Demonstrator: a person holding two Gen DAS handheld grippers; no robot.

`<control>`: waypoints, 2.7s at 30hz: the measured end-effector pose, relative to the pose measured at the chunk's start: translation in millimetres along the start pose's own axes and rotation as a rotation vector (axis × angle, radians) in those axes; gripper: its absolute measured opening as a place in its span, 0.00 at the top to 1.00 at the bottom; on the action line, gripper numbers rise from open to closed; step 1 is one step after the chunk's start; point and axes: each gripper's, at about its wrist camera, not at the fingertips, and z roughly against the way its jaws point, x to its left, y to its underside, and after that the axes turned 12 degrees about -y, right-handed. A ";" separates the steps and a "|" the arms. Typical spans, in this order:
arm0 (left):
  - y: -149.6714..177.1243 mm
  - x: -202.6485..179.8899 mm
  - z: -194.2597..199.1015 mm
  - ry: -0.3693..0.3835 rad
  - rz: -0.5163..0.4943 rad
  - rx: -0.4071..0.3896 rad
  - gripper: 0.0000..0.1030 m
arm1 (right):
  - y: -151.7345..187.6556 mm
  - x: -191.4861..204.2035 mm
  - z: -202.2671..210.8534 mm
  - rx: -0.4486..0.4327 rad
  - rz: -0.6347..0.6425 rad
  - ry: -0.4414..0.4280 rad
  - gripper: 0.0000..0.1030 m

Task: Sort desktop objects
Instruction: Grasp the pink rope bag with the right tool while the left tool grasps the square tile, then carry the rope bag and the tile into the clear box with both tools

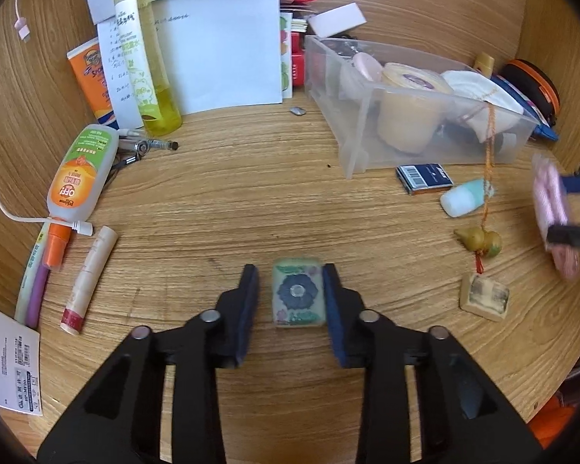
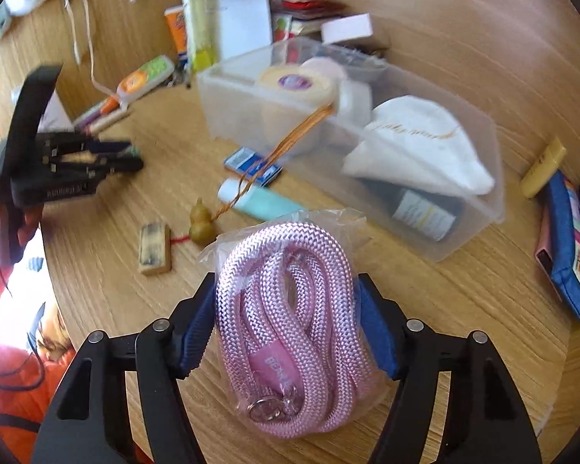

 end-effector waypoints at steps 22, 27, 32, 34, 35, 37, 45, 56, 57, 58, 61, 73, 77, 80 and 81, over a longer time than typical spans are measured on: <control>-9.6 2.8 35.3 0.022 0.042 -0.092 0.80 | -19.2 -7.5 55.4 -0.258 -0.096 0.031 0.38; -1.7 3.4 31.9 0.013 0.032 -0.083 0.47 | -20.8 -6.7 65.3 -0.291 -0.092 0.028 0.38; -2.6 -4.2 13.6 0.060 -0.006 0.018 0.47 | -27.2 -6.8 80.9 -0.345 -0.087 0.044 0.38; -3.1 -8.4 8.8 0.055 -0.009 0.035 0.47 | -30.0 -6.8 87.7 -0.370 -0.079 0.061 0.38; -3.3 -9.9 7.5 0.045 -0.012 0.033 0.50 | -31.9 -7.1 90.7 -0.381 -0.074 0.076 0.38; -3.3 -11.5 4.8 0.044 -0.015 0.040 0.60 | -35.7 -8.2 95.4 -0.393 -0.069 0.107 0.38; -3.3 -8.0 2.1 0.045 0.009 0.022 0.77 | -54.2 -25.6 102.3 -0.440 -0.101 0.136 0.38; -39.4 -0.5 37.3 0.102 0.098 -0.138 0.77 | -76.4 -38.4 77.8 -0.458 -0.120 0.107 0.38; -44.8 -0.9 39.8 0.101 0.104 -0.154 0.77 | -77.0 -40.0 74.9 -0.459 -0.121 0.113 0.38; -48.2 -1.7 41.2 0.106 0.107 -0.162 0.77 | -77.9 -41.3 72.0 -0.459 -0.123 0.128 0.37; -63.0 -1.7 41.3 0.124 0.117 -0.187 0.77 | -79.7 -48.8 62.2 -0.448 -0.135 0.142 0.37; -109.5 -18.8 16.3 0.167 0.141 -0.189 0.77 | -88.8 -82.0 27.7 -0.393 -0.204 0.099 0.37; -126.3 -26.8 8.8 0.162 0.126 -0.190 0.77 | -94.9 -86.0 16.4 -0.385 -0.203 0.121 0.37; -142.3 -36.6 2.9 0.157 0.101 -0.192 0.77 | -97.5 -90.9 5.7 -0.372 -0.209 0.139 0.37; -146.7 -39.3 0.8 0.150 0.094 -0.191 0.77 | -98.4 -92.6 2.4 -0.368 -0.215 0.149 0.37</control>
